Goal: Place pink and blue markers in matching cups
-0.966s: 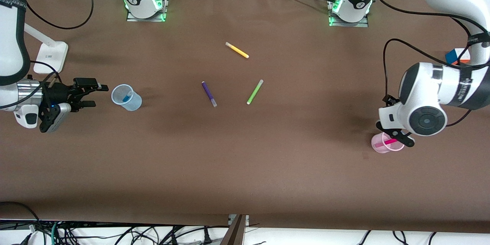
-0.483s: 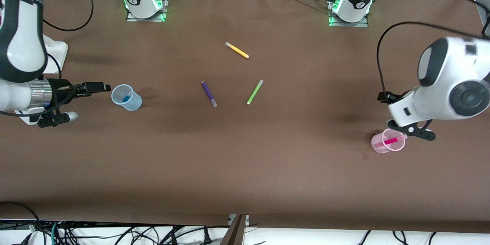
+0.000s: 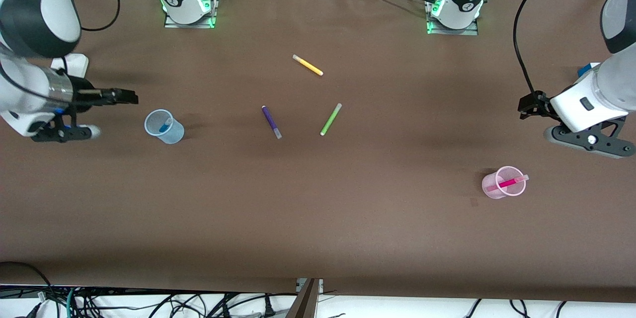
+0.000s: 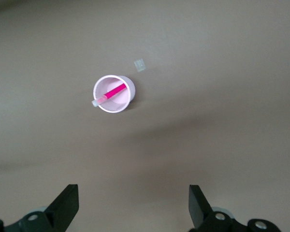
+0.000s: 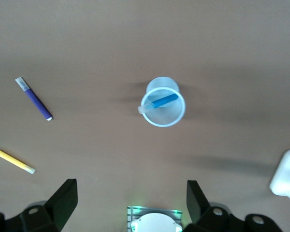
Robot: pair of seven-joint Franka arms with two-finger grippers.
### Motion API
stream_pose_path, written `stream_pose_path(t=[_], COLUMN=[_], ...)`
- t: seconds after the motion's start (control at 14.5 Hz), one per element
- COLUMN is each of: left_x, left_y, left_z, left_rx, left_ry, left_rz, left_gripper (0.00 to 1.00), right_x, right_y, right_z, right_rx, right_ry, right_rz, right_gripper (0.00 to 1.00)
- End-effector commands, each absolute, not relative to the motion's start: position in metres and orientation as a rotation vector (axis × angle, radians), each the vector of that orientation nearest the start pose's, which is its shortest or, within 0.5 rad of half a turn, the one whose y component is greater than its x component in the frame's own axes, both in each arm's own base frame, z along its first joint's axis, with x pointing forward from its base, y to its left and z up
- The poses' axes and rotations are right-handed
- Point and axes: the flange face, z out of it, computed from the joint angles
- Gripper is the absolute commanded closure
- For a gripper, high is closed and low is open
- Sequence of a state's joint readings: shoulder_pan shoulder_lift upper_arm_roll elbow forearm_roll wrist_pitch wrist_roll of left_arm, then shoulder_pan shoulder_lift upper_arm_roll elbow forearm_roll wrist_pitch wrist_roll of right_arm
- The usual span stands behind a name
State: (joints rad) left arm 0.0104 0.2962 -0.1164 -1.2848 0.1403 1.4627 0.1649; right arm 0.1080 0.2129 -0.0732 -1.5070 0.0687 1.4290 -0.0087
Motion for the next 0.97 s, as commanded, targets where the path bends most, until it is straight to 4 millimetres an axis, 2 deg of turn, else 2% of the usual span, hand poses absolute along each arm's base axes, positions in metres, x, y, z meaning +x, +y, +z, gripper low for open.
stream_pose_path(t=[0.0, 0.14, 0.28, 0.62, 0.76, 0.9], left_x=[0.598, 0.564, 0.547, 0.548, 0.548, 0.547], left_y=[-0.028, -0.016, -0.011, -0.009, -0.008, -0.009], left_z=[0.591, 0.594, 0.586, 0.581, 0.582, 0.582], left_rx=[-3.066, -3.102, -3.105, -3.112, -3.112, -3.112], left_ry=[0.309, 0.248, 0.228, 0.208, 0.208, 0.208], left_rz=[0.063, -0.059, -0.087, -0.022, -0.020, -0.013], left_gripper=[0.00, 0.00, 0.00, 0.00, 0.00, 0.00], right_x=[0.547, 0.531, 0.508, 0.501, 0.501, 0.504], right_y=[0.021, 0.002, -0.006, -0.017, 0.000, 0.005], right_z=[0.580, 0.610, 0.639, 0.639, 0.637, 0.635], right_rx=[-3.093, -3.094, -3.125, -3.143, -3.148, -3.152], right_ry=[-0.045, 0.001, 0.020, 0.073, 0.095, 0.161], right_rz=[0.316, 0.245, 0.209, 0.268, 0.278, 0.294], right_gripper=[0.00, 0.00, 0.00, 0.00, 0.00, 0.00])
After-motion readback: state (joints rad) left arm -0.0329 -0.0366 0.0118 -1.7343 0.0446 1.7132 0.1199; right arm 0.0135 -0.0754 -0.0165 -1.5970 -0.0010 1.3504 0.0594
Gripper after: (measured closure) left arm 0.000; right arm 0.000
